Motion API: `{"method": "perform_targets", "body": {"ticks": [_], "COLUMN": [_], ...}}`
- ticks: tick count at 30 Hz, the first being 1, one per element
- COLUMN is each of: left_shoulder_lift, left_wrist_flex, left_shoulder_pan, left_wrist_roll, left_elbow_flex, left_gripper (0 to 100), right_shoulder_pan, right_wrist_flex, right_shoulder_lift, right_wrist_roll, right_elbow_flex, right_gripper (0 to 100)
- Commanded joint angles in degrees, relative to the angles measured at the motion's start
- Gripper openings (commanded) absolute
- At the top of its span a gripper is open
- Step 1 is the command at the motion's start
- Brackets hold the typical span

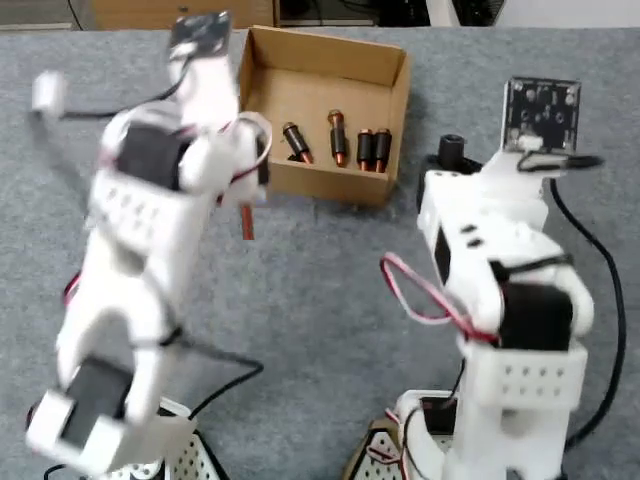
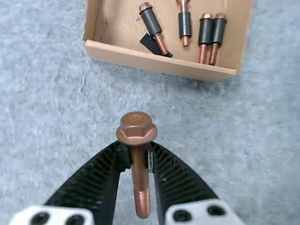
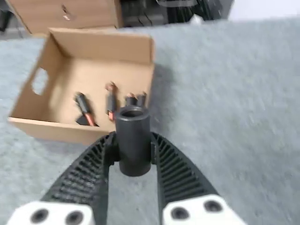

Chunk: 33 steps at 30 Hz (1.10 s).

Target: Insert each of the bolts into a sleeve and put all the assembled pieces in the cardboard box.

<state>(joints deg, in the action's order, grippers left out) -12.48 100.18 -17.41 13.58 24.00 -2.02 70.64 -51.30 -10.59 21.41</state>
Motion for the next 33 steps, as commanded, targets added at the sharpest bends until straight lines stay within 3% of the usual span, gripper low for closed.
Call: {"method": "perform_targets", "body": {"ticks": [1,10,17,27,33], "left_shoulder_lift": [-12.9,-32.3,-44.7,-56.9,-56.9], "left_wrist_flex": [0.5,0.5,-6.2,-24.0,-30.9], "left_shoulder_pan": [-0.3,0.2,0.0,-0.4,-11.2], "left_wrist_roll": [2.7,11.4,10.1,10.0,9.7], "left_elbow_flex": [-5.6,-16.5,-26.1,-43.6,-45.3], "left_gripper": [2,2,2,2,2], "right_shoulder_pan": [-2.9,-17.4,-26.5,-28.1,-28.2], "right_wrist_flex": [-0.7,-1.1,-1.2,-8.4,-9.5], "right_shoulder_lift": [-4.4,-19.0,-32.0,-51.5,-57.4], "right_wrist_roll": [-0.5,-0.5,-0.5,-0.5,-0.6], "right_elbow_flex": [-0.3,9.2,19.7,38.5,47.4], "right_gripper": [0.2,0.2,0.2,0.2,0.2]}}
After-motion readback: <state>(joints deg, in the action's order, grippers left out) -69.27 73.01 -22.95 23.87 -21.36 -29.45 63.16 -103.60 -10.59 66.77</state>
